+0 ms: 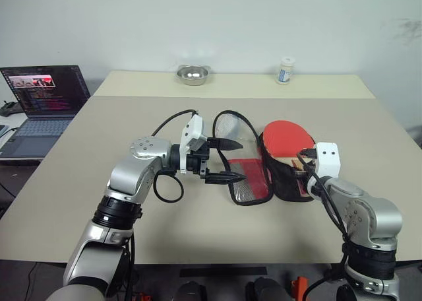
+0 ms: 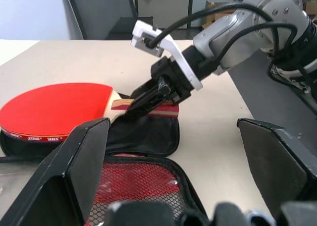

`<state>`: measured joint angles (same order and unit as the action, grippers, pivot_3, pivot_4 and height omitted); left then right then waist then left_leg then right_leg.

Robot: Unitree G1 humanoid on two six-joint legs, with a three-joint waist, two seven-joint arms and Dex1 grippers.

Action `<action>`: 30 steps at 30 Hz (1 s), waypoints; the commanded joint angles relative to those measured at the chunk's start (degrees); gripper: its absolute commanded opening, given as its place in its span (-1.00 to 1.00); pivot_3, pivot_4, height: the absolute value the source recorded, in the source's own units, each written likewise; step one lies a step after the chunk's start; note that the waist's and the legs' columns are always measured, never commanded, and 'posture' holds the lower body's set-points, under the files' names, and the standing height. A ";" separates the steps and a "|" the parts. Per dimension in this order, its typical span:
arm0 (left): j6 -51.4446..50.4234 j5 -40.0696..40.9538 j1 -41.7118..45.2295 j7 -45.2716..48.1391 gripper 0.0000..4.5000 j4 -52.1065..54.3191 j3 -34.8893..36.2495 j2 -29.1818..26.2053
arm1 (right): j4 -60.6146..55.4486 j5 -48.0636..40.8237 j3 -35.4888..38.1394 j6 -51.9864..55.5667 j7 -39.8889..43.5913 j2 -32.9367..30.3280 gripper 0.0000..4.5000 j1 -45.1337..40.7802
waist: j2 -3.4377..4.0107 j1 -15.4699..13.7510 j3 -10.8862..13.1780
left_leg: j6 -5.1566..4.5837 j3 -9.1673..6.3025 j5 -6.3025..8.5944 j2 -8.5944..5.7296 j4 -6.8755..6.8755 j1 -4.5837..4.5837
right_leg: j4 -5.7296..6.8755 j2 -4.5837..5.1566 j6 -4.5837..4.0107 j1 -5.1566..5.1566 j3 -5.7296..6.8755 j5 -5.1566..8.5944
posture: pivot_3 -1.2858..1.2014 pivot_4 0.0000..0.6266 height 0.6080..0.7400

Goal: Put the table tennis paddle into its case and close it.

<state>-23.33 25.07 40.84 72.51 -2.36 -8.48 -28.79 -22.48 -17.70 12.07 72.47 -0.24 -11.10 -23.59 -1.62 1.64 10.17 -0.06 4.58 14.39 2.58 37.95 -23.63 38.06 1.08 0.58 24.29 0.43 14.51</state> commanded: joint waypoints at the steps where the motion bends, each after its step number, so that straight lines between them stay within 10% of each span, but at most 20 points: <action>1: 0.40 1.10 0.90 -0.43 1.00 2.85 1.23 0.06 | 0.63 1.31 -0.34 -4.11 -0.32 0.29 -0.52 -1.12 | 0.00 0.01 0.00 | 0.00 0.00 0.00 0.00 0.00 -0.03 | 0.01 -0.01 0.00 0.03 0.00 0.00 | 0.03 -0.52 1.00; 12: 0.09 1.20 0.09 -1.10 1.00 3.84 1.36 -0.27 | 4.16 3.06 -0.14 -7.43 -0.81 1.86 -0.52 -0.93 | 0.00 0.02 0.00 | 0.00 -0.04 0.00 0.00 0.02 -0.08 | 0.02 -0.01 0.00 0.05 0.03 0.00 | 0.03 -0.52 1.00; 22: -3.46 0.97 -1.90 -2.53 1.00 3.79 2.52 -3.72 | -13.79 -0.49 -5.46 -3.76 9.08 -10.14 1.00 4.30 | 0.00 -0.06 0.00 | 0.00 -0.08 0.00 -0.02 0.03 -0.12 | 0.00 -0.01 0.00 0.06 0.07 0.00 | 0.03 -0.52 1.00; 30: -1.96 -2.31 -3.13 -0.52 1.00 -0.41 1.69 -9.25 | -24.96 -19.20 7.76 -3.01 29.88 -23.94 1.00 4.65 | -0.01 0.01 0.00 | -0.01 -0.23 -0.01 0.02 0.11 -0.05 | 0.05 -0.03 0.26 -0.04 0.19 0.15 | 0.03 -0.52 1.00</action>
<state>-26.64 23.47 37.64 70.60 -2.64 -6.67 -37.16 -44.40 -32.04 16.02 71.37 25.14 -33.84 -17.46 -1.63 1.64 10.17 -0.06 4.34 14.38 2.61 38.06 -23.62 38.11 1.04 0.84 24.19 0.63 14.66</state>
